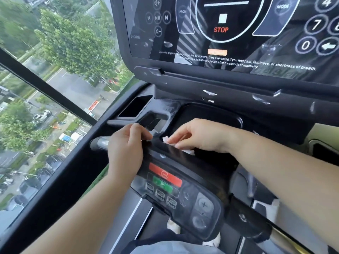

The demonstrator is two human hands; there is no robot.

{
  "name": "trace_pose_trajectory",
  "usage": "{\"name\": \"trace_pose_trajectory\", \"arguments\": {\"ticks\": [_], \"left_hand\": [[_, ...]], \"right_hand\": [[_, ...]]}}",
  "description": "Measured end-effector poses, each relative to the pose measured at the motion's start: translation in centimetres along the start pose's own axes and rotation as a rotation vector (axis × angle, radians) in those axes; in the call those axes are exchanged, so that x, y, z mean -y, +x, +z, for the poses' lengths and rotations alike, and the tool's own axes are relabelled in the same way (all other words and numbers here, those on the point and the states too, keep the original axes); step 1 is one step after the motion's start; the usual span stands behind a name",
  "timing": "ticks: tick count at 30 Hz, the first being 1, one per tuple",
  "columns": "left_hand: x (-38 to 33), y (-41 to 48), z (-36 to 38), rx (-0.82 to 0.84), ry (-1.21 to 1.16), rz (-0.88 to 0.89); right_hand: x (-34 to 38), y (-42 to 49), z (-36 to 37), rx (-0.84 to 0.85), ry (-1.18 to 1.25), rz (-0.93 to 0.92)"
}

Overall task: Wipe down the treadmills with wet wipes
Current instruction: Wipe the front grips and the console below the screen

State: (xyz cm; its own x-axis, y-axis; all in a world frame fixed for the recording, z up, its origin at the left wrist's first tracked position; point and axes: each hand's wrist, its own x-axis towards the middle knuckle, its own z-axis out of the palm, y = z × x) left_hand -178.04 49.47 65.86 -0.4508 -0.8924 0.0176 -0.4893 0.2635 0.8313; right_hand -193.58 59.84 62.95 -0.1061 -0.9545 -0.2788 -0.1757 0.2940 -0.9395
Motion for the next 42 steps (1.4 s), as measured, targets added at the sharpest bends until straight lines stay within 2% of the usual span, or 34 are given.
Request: {"name": "trace_pose_trajectory", "arguments": {"ticks": [3, 9, 12, 16, 19, 26, 32, 42], "left_hand": [[0.0, 0.0, -0.1, 0.011, 0.007, 0.007], [0.1, 0.0, -0.2, 0.03, 0.001, 0.048], [0.4, 0.0, -0.4, 0.039, -0.013, 0.069], [0.8, 0.1, -0.5, 0.054, 0.002, 0.089], [0.8, 0.0, -0.6, 0.071, 0.023, 0.109], [1.1, 0.2, -0.5, 0.055, 0.046, 0.138], [1.0, 0.1, -0.7, 0.089, 0.038, 0.164], [1.3, 0.1, -0.8, 0.123, 0.036, 0.171]], "right_hand": [[-0.5, -1.6, -0.8, 0.024, 0.102, 0.007], [1.5, 0.8, 1.3, -0.066, 0.185, -0.074], [2.3, 0.2, 1.4, -0.066, 0.148, -0.1], [1.6, -3.4, -0.5, -0.01, -0.046, -0.108], [1.2, -5.0, -1.2, 0.023, -0.029, -0.087], [2.3, -2.5, 1.2, -0.092, 0.03, -0.128], [0.6, -9.3, 0.2, -0.063, 0.118, -0.125], [0.8, -6.3, 2.2, -0.318, -0.018, -0.009]]}}
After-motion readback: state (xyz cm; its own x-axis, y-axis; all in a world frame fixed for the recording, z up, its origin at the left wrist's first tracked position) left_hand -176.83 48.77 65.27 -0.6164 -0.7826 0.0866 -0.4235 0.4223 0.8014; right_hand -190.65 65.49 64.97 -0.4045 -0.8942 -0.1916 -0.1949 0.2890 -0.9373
